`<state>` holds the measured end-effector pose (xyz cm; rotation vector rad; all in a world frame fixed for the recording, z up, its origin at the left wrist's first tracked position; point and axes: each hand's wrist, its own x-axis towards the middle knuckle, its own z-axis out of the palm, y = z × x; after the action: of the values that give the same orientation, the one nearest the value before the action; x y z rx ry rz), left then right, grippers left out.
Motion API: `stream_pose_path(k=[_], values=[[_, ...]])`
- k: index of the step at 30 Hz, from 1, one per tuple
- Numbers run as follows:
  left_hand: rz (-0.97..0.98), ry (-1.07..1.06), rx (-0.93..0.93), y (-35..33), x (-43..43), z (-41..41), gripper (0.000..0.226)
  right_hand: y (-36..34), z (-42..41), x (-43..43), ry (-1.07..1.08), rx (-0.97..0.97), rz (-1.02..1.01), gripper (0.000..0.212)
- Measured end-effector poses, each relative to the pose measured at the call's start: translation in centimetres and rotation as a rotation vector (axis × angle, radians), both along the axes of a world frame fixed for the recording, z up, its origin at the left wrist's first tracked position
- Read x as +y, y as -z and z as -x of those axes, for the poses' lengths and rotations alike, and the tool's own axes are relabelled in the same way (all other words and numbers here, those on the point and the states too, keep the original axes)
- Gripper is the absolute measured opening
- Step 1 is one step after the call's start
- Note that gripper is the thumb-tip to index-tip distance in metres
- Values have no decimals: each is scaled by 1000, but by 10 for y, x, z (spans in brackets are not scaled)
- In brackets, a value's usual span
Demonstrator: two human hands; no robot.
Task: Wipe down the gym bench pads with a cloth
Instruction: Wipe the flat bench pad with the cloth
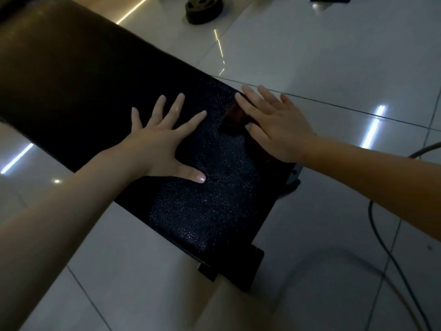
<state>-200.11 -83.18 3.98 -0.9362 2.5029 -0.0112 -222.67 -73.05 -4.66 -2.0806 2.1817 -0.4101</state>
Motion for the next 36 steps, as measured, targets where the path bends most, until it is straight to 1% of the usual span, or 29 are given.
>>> stream_pose_path(k=[5,7,9,13,16,19,25,31,36], values=[[-12,-6,-28,-4,-9,11,135,-3,-8,7,13,-12,-14,77],[-15,-16,-39,-7,-8,14,135,2,-22,24,-16,14,64,71],[-23,-23,-38,-11,-8,15,132,9,-42,49,-94,35,144,64],[-25,-17,-59,-15,-11,17,118,24,-76,93,-298,70,181,59],[-13,-14,-50,-13,-12,20,100,23,-71,90,-361,117,186,58],[6,-10,-32,-9,-12,19,90,21,-63,79,-398,122,196,58],[66,48,7,-2,-9,10,85,24,-65,75,-346,59,283,60],[61,38,-44,-1,-8,13,87,22,-58,64,-286,21,314,56],[73,10,-60,0,-6,16,87,22,-49,48,-129,-19,336,55]])
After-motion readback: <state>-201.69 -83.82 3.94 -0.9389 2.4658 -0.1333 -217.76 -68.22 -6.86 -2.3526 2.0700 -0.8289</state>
